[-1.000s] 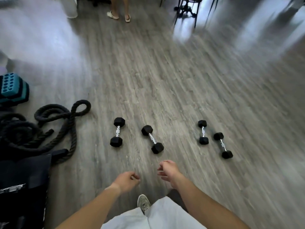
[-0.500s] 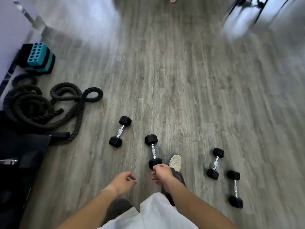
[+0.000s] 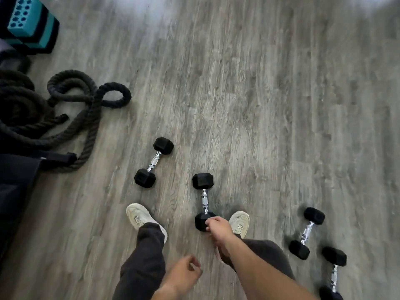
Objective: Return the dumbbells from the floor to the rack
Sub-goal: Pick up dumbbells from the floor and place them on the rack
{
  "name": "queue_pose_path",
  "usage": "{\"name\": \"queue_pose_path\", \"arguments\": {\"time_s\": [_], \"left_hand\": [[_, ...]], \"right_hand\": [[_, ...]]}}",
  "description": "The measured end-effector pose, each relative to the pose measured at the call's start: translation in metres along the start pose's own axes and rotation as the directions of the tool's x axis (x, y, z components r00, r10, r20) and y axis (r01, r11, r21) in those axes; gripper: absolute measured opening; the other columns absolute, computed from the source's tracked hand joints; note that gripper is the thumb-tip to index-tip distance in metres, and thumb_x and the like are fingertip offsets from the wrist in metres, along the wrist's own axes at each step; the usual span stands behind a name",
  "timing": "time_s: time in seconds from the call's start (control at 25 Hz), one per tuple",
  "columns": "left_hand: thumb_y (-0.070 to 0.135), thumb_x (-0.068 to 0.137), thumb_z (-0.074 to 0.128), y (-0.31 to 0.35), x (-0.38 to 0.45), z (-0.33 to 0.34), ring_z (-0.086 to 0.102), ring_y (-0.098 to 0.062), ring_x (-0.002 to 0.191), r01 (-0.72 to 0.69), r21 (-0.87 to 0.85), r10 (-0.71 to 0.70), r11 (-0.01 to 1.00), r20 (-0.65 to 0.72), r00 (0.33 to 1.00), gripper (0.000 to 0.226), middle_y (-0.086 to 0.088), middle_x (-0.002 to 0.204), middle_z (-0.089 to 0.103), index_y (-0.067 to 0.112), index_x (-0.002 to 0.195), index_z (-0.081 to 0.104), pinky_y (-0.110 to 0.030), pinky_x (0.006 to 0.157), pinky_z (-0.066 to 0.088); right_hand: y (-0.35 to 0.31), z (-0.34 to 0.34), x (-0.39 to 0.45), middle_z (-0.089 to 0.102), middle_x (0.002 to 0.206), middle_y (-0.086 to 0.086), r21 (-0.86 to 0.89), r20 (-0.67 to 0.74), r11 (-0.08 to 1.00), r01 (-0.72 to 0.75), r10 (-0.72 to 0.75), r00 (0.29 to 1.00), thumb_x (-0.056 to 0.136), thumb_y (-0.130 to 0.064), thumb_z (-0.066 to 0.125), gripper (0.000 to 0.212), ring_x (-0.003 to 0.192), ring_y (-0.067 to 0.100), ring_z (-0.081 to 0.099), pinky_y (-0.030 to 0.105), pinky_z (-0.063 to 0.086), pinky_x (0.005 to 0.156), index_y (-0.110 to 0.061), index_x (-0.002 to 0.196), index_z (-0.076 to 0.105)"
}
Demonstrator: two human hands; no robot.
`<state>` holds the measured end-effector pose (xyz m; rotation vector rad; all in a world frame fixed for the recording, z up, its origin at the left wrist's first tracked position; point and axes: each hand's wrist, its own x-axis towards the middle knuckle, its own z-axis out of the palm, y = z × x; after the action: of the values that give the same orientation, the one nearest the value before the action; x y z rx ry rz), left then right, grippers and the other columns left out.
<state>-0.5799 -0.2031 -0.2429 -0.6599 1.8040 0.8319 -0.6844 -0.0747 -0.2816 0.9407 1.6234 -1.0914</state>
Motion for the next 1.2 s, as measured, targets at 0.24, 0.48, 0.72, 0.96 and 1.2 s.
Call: {"name": "queue_pose_path", "arguments": {"time_s": [0.24,0.48,0.72,0.96,1.2], "left_hand": [[0.042,0.075,0.06,-0.05,0.165,0.047,0.069,-0.007,0.094,0.084,-0.053,-0.081,0.995,0.066,0.995,0.014,0.01,0.089,0.074,0.036,0.064,0.053,-0.018,0.082,0.05],[0.051,0.082,0.062,-0.068,0.318,0.072,0.056,-0.016,0.122,0.127,-0.03,-0.124,0.991,0.082,0.989,0.043,0.007,0.123,0.061,0.032,0.119,0.055,-0.027,0.093,0.044],[0.061,0.059,0.078,-0.071,0.405,0.096,0.052,-0.023,0.127,0.142,-0.144,-0.134,0.979,0.059,0.989,0.11,0.002,0.137,0.046,0.032,0.15,0.022,-0.034,0.103,0.045],[0.055,0.039,0.089,-0.062,0.353,0.066,0.059,-0.012,0.113,0.039,-0.196,-0.005,0.98,0.169,0.986,0.107,0.01,0.121,0.057,0.038,0.135,0.043,-0.032,0.1,0.05],[0.043,0.038,0.094,-0.032,0.169,-0.02,0.058,-0.01,0.118,-0.031,-0.103,0.063,0.994,0.316,0.947,0.117,0.009,0.127,0.06,0.027,0.142,0.043,-0.028,0.105,0.047]], "right_hand": [[0.02,0.058,0.169,0.063,0.083,0.001,0.004,-0.023,0.994,-0.107,0.107,0.994,0.088,-0.016,0.057,0.012,0.069,0.018,0.055,0.023,0.041,0.057,-0.02,0.082,0.066],[0.035,0.093,0.339,0.063,0.127,0.009,-0.046,-0.182,0.984,-0.17,0.159,0.97,0.084,-0.03,0.067,0.064,0.117,0.03,0.06,0.035,0.047,0.101,-0.016,0.142,0.045],[0.038,0.114,0.434,0.073,0.088,0.006,0.26,-0.138,0.945,-0.199,0.24,0.961,0.072,-0.027,0.08,0.046,0.08,0.025,0.068,0.033,0.056,0.071,-0.011,0.113,0.067],[0.027,0.102,0.374,0.057,0.05,0.003,0.228,-0.127,0.936,-0.269,0.302,0.945,0.08,-0.019,0.072,0.011,0.038,0.015,0.049,0.017,0.033,0.036,-0.01,0.082,0.065],[-0.019,0.084,0.152,0.044,0.047,0.001,0.353,-0.054,0.9,-0.257,0.294,0.954,0.085,-0.004,0.06,0.021,0.043,0.015,0.038,0.025,0.028,0.044,-0.012,0.065,0.057]]}}
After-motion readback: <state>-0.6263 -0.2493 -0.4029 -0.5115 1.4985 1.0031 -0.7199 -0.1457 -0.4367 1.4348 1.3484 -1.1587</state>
